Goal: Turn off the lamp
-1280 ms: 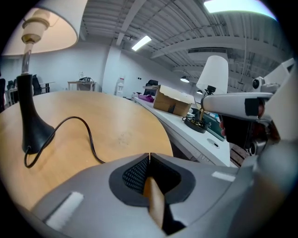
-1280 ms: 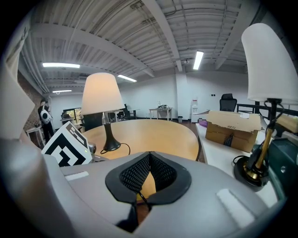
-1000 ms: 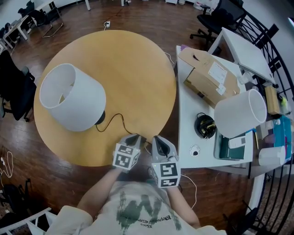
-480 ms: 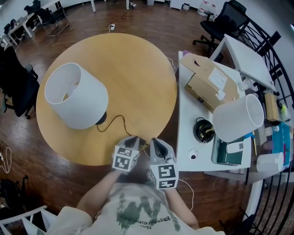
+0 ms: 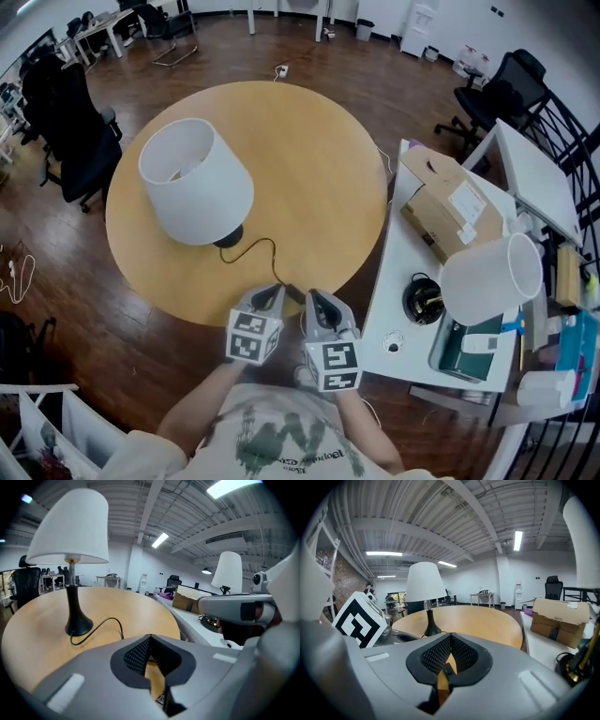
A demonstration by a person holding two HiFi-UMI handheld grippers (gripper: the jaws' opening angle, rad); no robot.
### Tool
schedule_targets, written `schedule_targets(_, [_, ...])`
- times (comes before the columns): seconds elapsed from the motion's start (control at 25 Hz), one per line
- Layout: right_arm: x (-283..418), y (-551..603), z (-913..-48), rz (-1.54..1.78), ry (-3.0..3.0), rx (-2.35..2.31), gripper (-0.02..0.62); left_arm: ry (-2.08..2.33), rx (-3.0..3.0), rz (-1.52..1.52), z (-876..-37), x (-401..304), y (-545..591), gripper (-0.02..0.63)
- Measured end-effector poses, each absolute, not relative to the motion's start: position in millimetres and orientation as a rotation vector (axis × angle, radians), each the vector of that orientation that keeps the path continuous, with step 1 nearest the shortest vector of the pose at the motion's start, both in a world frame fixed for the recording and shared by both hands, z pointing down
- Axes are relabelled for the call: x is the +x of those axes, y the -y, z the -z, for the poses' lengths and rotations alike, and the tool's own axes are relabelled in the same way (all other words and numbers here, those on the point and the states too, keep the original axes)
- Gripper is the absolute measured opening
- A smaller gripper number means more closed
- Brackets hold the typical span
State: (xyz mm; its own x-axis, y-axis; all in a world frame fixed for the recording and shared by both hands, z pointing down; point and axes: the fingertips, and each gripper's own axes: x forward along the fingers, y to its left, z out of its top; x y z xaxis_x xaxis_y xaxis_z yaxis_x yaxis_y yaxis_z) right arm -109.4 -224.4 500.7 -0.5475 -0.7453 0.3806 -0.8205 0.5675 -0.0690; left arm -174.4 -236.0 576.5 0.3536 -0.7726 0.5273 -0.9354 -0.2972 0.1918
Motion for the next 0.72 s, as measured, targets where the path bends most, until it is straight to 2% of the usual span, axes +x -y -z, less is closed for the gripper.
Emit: schedule_targets(0.72, [-159, 168, -446, -0.183, 2.818, 0.790, 0.000, 2.042, 1.944, -0.150, -476, -212, 150, 0.000])
